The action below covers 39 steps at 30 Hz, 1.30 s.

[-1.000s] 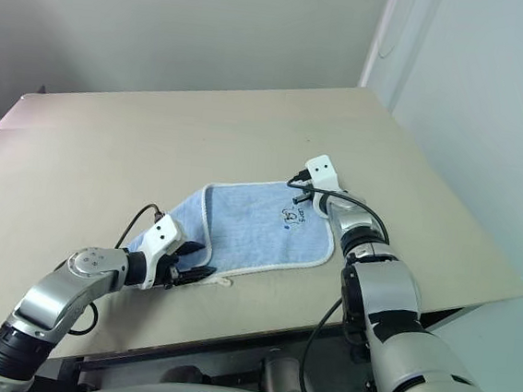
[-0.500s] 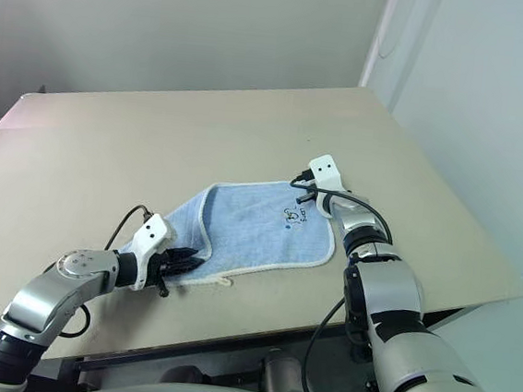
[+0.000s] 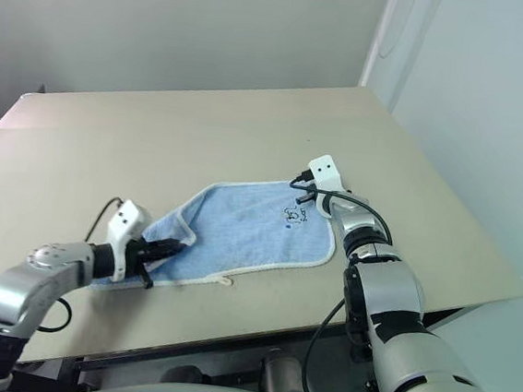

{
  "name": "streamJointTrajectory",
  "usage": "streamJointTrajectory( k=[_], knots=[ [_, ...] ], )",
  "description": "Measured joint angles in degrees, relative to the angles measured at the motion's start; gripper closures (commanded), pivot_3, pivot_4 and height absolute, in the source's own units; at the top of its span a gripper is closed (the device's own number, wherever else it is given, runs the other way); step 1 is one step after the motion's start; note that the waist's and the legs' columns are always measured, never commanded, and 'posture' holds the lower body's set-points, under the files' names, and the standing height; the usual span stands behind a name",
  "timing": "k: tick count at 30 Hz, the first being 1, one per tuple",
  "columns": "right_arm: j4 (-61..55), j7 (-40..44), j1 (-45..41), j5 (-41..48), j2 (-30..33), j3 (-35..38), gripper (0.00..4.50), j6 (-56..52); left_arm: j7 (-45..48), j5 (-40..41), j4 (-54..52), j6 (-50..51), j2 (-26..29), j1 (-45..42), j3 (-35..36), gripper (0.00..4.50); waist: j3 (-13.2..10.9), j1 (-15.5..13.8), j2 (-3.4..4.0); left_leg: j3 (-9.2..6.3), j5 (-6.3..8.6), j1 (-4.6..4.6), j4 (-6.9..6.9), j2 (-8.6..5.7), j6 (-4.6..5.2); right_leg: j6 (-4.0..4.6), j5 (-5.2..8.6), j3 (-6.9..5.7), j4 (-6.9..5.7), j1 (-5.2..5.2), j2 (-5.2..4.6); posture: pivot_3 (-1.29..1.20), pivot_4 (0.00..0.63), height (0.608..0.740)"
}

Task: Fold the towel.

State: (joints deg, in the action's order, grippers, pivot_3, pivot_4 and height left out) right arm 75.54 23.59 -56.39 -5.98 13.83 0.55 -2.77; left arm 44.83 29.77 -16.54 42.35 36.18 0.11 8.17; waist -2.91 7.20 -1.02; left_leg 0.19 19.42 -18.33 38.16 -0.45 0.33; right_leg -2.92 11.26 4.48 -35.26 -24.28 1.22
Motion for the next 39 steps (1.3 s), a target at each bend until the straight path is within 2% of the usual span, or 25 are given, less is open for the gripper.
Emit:
streamJointTrajectory(
  k=[5, 9, 14, 19, 23, 26, 29, 31, 34, 39],
  knots=[
    [0.0, 1.7, 0.0, 1.7, 0.9, 1.7, 4.50, 3.2, 0.0, 3.9, 5.1, 0.7, 4.6, -3.1, 11.3, 4.47, 0.0, 0.1, 0.00, -0.05, 0.00, 0.00, 0.00, 0.00, 0.00, -0.06, -0.04, -0.06, 0.02, -0.19, 0.01, 0.00, 0.000, 0.740],
    [-0.2, 4.5, -0.5, 5.1, 1.7, 5.5, 4.50, 6.1, -4.4, 1.9, 15.0, -4.3, 4.8, -10.9, 15.3, 4.47, 0.0, -0.1, 0.01, -0.11, 0.00, -0.01, 0.00, -0.01, 0.00, -0.08, -0.08, -0.13, 0.09, -0.21, -0.03, 0.00, 0.000, 0.740],
    [-0.3, 4.3, -3.5, 7.4, 2.0, 8.2, 4.50, 7.2, -13.7, -7.0, 31.0, -16.7, 0.6, -22.5, 12.8, 4.47, 0.0, -0.1, 0.00, -0.11, 0.00, -0.04, -0.02, -0.07, -0.02, 0.08, -0.22, -0.13, 0.10, -0.21, -0.16, 0.00, 0.000, 0.740],
    [-0.1, -2.1, -6.6, 7.3, 1.7, 9.0, 4.50, 10.6, -19.5, -14.9, 51.1, -30.4, -3.0, -36.0, 8.0, 4.47, 0.0, -0.3, -0.02, -0.17, 0.00, -0.27, -0.04, -0.08, -0.04, 0.09, -0.25, -0.20, 0.05, -0.46, -0.24, 0.00, 0.000, 0.740],
    [0.1, -6.7, -10.4, 7.4, 1.2, 10.2, 4.50, 14.3, -24.1, -20.3, 65.5, -45.8, -3.1, -46.8, 6.0, 4.47, 0.0, -0.2, -0.02, -0.16, -0.01, -0.65, -0.07, -0.11, -0.07, 0.06, -0.30, -0.20, -0.03, -0.84, -0.32, 0.00, 0.000, 0.740],
    [0.0, -8.4, -12.2, 7.4, 1.2, 10.9, 4.50, 19.6, -24.8, -22.4, 71.5, -55.4, -2.2, -50.5, 5.5, 4.47, 0.0, -0.1, -0.01, -0.16, -0.04, -1.06, -0.14, -0.12, -0.12, 0.05, -0.39, -0.20, -0.05, -1.28, -0.36, 0.00, 0.000, 0.740],
    [0.0, -6.6, -11.8, 7.6, 1.2, 11.4, 4.50, 24.3, -22.5, -23.0, 72.8, -62.4, -0.8, -49.1, 5.4, 4.47, 0.0, -0.1, 0.00, -0.17, -0.04, -1.14, -0.25, -0.12, -0.12, 0.05, -0.39, -0.26, -0.04, -1.32, -0.45, 0.00, 0.000, 0.740],
    [-1.0, -3.5, -9.9, 8.3, 1.2, 11.5, 4.50, 27.4, -19.5, -23.1, 70.5, -66.7, 0.9, -44.5, 5.4, 4.47, 0.0, 0.0, 0.03, -0.16, -0.04, -1.13, -0.30, -0.13, -0.12, 0.05, -0.39, -0.26, 0.00, -1.31, -0.51, 0.00, 0.000, 0.740],
    [-2.3, 2.7, -4.1, 9.1, 1.3, 11.5, 4.50, 30.2, -15.4, -23.1, 64.6, -71.6, 2.4, -32.4, 4.9, 4.47, 0.1, -0.1, 0.06, -0.16, -0.04, -1.12, -0.33, -0.15, -0.12, 0.03, -0.40, -0.33, 0.04, -1.26, -0.63, 0.00, 0.000, 0.740],
    [-6.5, 11.0, 7.1, 12.1, 0.4, 11.6, 4.50, 32.9, -12.4, -22.0, 52.7, -72.8, 2.5, -13.2, 5.1, 4.47, 0.1, -0.3, 0.06, -0.17, -0.06, -1.19, -0.24, -0.13, -0.14, 0.01, -0.41, -0.63, 0.01, -1.20, -0.91, 0.00, 0.000, 0.740]
  ],
)
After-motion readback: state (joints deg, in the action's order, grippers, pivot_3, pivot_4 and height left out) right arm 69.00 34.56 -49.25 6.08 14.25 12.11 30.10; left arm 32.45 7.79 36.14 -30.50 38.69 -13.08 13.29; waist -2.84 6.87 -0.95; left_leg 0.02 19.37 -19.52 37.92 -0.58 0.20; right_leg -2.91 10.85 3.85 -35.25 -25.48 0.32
